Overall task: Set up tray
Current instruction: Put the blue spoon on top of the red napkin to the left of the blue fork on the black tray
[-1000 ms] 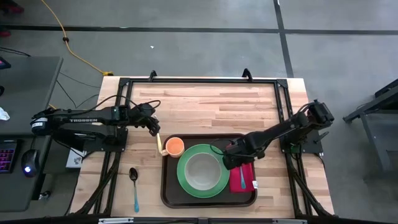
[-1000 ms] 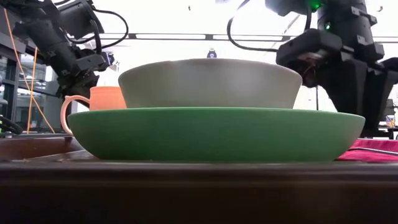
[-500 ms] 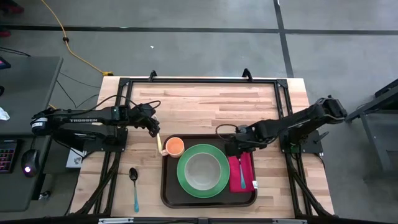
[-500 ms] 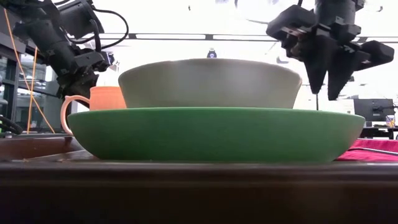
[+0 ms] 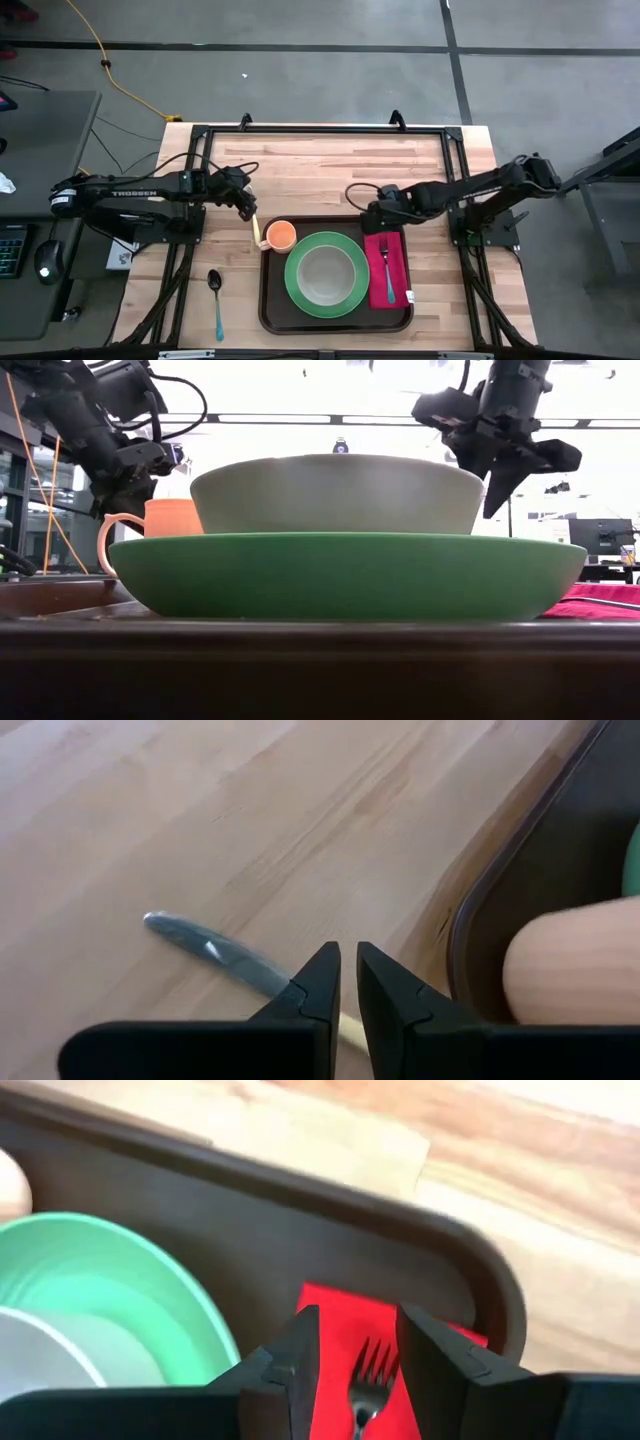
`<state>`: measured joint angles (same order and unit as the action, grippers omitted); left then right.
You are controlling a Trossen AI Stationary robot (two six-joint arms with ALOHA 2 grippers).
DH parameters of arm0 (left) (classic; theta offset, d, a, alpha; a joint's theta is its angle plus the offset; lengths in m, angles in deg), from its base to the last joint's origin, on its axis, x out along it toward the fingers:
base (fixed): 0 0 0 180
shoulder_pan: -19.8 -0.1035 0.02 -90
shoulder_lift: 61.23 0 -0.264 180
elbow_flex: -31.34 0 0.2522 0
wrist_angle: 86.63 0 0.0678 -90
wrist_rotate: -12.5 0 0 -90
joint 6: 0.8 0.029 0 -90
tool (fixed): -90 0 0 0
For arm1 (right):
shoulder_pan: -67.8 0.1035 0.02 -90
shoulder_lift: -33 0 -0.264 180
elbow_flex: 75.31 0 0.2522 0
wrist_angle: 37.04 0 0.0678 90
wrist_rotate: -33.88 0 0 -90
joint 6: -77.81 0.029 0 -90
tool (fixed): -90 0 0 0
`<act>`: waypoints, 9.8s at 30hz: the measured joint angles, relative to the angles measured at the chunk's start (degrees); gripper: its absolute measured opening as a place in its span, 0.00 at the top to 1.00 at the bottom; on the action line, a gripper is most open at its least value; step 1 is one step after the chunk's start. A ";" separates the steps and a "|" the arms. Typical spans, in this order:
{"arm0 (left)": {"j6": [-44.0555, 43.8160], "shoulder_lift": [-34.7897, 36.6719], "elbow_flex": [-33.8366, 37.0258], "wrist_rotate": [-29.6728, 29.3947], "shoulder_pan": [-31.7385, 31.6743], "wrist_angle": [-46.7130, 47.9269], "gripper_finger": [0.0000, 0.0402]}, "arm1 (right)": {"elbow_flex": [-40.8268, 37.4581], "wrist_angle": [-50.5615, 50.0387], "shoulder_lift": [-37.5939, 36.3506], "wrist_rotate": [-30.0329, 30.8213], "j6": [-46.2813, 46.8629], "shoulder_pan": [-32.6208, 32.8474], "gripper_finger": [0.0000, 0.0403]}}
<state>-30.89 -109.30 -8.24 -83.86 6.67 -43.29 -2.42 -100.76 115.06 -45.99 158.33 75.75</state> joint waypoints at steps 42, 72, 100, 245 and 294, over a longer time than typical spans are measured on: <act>-23.55 -0.09 -29.69 16.76 0.05 27.90 0.83 | 0.04 10.65 -0.09 -0.58 -37.43 -17.75 0.72; -72.40 -10.75 -29.66 3.90 34.15 36.62 0.83 | 0.04 11.74 -6.38 10.87 -63.87 -25.82 0.72; -84.39 -14.01 -29.66 -5.70 46.91 34.90 0.83 | -18.20 26.14 -31.30 2.80 -67.41 -30.10 0.72; -114.24 -34.25 -29.64 11.82 61.51 19.48 0.42 | -52.43 46.80 -60.78 -7.07 -53.64 -30.05 0.72; -112.73 -38.71 -15.83 18.45 61.53 3.26 0.42 | -52.41 47.17 -60.78 -9.10 -52.23 -30.08 0.72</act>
<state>-143.62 -148.01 -24.07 -65.40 68.20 -40.02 -54.83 -53.58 54.28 -55.09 106.10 45.67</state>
